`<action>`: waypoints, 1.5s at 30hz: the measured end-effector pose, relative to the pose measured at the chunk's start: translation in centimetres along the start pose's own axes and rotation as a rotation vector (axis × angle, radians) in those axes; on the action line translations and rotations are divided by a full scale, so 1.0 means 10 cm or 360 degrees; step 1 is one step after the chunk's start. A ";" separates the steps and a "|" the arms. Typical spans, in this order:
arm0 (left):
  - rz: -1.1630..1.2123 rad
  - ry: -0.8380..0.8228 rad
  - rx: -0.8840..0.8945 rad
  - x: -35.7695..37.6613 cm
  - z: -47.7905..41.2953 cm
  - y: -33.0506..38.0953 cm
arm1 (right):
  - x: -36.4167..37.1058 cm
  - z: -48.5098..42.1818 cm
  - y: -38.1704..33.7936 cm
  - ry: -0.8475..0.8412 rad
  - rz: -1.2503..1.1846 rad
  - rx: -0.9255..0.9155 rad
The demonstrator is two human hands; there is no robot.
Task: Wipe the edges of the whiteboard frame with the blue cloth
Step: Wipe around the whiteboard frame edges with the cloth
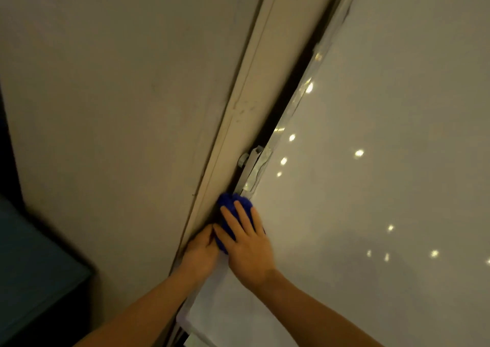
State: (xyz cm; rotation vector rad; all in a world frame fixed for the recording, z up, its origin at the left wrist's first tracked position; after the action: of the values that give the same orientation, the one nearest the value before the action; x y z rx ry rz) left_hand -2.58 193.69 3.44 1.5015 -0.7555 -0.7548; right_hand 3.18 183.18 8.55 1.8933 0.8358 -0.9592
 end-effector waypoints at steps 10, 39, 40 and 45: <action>-0.0179 0.0078 -0.0153 0.02 0.05 0.07 | -0.03 -0.15 0.38 -0.0071 0.0322 -0.0195; -0.1585 0.0319 0.0903 0.70 -0.21 1.67 | -1.73 -1.64 1.88 0.0274 0.0456 0.0216; -0.1610 0.0311 0.0903 0.72 -0.25 1.80 | -1.90 -1.76 2.03 0.0309 0.0470 0.0239; -0.1632 0.0341 0.0833 0.89 -0.50 2.17 | -1.87 -1.71 2.06 0.0411 0.0239 0.0161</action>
State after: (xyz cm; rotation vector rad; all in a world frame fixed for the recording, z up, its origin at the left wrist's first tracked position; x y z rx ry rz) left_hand 5.98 188.05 25.16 2.4383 0.0621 -1.1574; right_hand 16.14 185.97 38.40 2.1656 0.7912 -0.6860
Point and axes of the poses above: each hand's wrist, its own z-axis away from the middle knuckle, its own x-axis out of the palm, y = z × x, the point moved 2 cm from there along -z, towards the middle knuckle, and after that the axes turned 4 degrees about x, right-handed, at the moved point
